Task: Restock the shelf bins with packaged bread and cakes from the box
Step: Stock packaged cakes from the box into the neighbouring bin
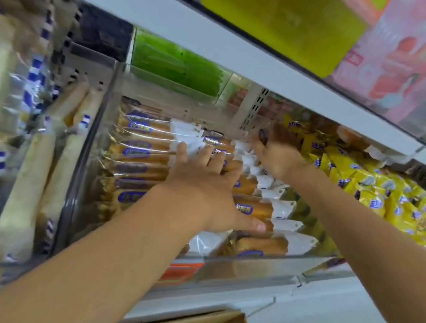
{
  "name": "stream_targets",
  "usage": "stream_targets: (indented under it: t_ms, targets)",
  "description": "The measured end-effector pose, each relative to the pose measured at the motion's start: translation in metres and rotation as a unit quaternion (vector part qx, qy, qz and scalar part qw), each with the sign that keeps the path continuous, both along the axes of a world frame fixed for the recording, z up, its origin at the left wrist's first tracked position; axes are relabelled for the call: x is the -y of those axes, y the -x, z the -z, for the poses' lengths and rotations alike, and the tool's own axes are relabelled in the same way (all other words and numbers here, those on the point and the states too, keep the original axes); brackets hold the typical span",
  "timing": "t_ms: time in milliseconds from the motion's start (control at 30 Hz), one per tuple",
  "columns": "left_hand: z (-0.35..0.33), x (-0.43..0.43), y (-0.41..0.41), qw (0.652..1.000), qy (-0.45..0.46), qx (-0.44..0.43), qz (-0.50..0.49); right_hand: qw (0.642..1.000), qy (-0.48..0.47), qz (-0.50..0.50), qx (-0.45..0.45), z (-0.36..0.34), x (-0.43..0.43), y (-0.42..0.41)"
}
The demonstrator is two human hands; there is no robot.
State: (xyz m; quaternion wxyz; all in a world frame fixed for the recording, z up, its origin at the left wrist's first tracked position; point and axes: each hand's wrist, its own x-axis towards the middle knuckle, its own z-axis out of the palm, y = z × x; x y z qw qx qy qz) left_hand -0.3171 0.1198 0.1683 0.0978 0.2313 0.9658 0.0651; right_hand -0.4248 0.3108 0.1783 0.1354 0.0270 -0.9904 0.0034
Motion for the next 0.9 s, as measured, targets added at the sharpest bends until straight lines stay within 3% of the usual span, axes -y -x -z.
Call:
stream_targets:
  t_ms: [133,267,333,467,633,733,833,900]
  targets:
    - [0.002,0.001,0.001,1.000,0.002,-0.006,-0.002,0.994,0.068,-0.064,-0.065,0.009,-0.006,-0.002]
    - [0.003,0.000,0.001,1.000,-0.002,-0.006,-0.004,0.991,0.071,0.009,0.118,0.005,0.003,0.010]
    - [0.003,0.000,0.001,1.000,-0.004,-0.004,-0.006,0.988,0.069,0.004,0.138,0.003,0.007,0.009]
    - [0.003,0.000,0.000,1.000,-0.005,-0.006,-0.006,0.995,0.071,-0.030,0.069,-0.001,0.002,-0.006]
    - [0.004,0.001,0.003,1.000,-0.009,-0.003,-0.013,0.976,0.053,-0.032,0.211,0.008,0.011,-0.005]
    - [0.004,0.000,0.001,1.000,-0.006,-0.006,-0.013,0.981,0.066,-0.043,0.178,0.005,0.006,-0.007]
    - [0.004,0.000,0.001,1.000,-0.006,-0.005,-0.013,0.991,0.011,-0.053,0.119,0.011,-0.007,-0.016]
    - [0.005,0.001,0.003,1.000,-0.004,-0.007,-0.015,0.988,0.013,-0.061,0.139,0.016,-0.008,-0.012]
